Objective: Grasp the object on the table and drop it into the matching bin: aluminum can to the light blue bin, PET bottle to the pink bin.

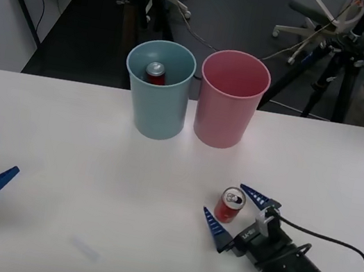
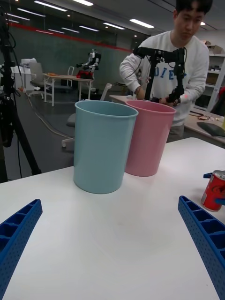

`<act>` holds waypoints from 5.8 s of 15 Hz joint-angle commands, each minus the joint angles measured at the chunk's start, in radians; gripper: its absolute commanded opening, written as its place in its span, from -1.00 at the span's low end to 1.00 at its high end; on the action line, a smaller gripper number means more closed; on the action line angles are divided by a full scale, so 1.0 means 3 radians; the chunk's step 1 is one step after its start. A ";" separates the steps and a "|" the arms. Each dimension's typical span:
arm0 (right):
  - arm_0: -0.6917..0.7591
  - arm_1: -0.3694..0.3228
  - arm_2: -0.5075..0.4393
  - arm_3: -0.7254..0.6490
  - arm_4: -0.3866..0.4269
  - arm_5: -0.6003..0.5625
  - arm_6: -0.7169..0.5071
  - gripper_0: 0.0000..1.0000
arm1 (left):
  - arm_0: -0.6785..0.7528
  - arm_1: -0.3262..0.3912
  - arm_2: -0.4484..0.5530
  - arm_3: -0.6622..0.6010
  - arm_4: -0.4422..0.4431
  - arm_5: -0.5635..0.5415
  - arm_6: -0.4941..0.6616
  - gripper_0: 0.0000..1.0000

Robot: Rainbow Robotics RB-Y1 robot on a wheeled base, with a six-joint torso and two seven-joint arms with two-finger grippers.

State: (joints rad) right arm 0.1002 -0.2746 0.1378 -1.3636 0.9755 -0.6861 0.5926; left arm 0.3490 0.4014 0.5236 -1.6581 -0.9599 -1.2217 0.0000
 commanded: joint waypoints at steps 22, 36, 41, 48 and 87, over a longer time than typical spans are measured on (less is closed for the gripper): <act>-0.0078 0.0000 0.0129 -0.0021 -0.0036 0.0160 -0.0094 -1.00 | 0.0000 0.0000 0.0000 0.0000 0.0000 0.0000 0.0000 1.00; 0.0141 -0.0337 0.0384 -0.1657 0.0409 0.0824 -0.1367 -1.00 | 0.0000 0.0000 0.0000 0.0000 0.0000 0.0000 0.0000 1.00; 0.0141 -0.0527 0.0594 -0.2352 0.1089 0.1336 -0.2384 -1.00 | 0.0000 0.0000 0.0000 0.0000 0.0000 0.0000 0.0000 1.00; -0.0114 -0.0409 0.0737 -0.2577 0.2102 0.1591 -0.3494 -1.00 | 0.0000 0.0000 0.0000 0.0000 0.0000 0.0000 0.0000 1.00; -0.3131 0.0931 0.0369 0.1033 0.3620 0.2062 -0.4486 1.00 | 0.0000 0.0000 0.0000 0.0000 0.0000 0.0000 0.0000 1.00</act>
State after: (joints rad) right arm -0.8391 0.0046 0.2490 -1.0537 2.0623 -0.0675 -0.7544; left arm 0.3491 0.4014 0.5236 -1.6580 -0.9599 -1.2217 0.0000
